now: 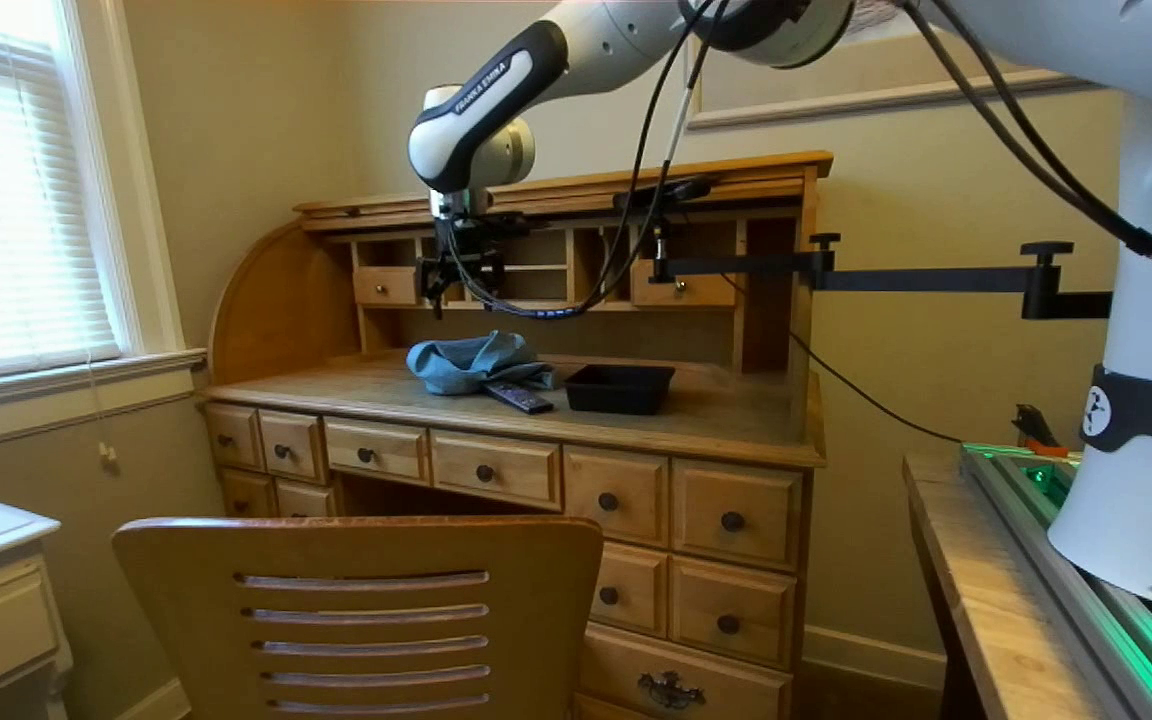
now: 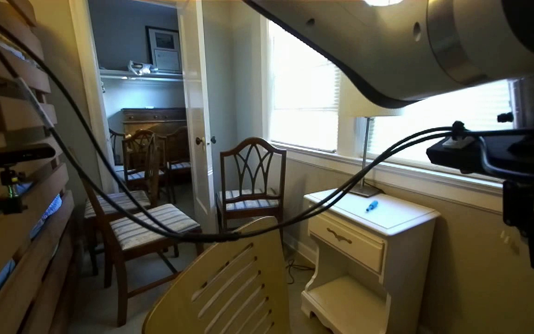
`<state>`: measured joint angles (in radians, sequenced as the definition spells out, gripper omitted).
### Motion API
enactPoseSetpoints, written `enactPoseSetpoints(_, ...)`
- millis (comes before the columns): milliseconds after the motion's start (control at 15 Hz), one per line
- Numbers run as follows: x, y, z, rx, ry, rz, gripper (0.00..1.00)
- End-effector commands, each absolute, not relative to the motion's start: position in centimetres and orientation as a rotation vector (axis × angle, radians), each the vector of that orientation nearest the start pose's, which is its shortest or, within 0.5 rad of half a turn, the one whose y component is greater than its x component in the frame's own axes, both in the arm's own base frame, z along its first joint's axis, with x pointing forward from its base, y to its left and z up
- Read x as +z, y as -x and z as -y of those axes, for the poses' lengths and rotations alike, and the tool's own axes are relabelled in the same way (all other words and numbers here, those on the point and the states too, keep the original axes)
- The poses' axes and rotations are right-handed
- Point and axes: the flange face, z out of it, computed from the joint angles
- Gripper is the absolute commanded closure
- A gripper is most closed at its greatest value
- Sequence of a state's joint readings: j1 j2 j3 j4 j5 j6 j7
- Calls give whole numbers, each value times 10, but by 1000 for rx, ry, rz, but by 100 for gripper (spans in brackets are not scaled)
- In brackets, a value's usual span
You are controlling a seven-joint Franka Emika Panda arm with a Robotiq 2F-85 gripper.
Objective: Put the grey remote control on the chair.
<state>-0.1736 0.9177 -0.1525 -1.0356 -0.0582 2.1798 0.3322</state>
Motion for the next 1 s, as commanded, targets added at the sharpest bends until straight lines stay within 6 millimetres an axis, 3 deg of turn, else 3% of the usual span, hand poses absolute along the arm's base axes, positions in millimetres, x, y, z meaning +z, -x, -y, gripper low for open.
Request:
enactPoseSetpoints(0,299,-778,215,-340,3102,-986,0)
enactPoseSetpoints(533,252,-760,239,-177,3054,-1146,0)
enactPoseSetpoints(933,234,-747,266,-137,3000,-1277,0)
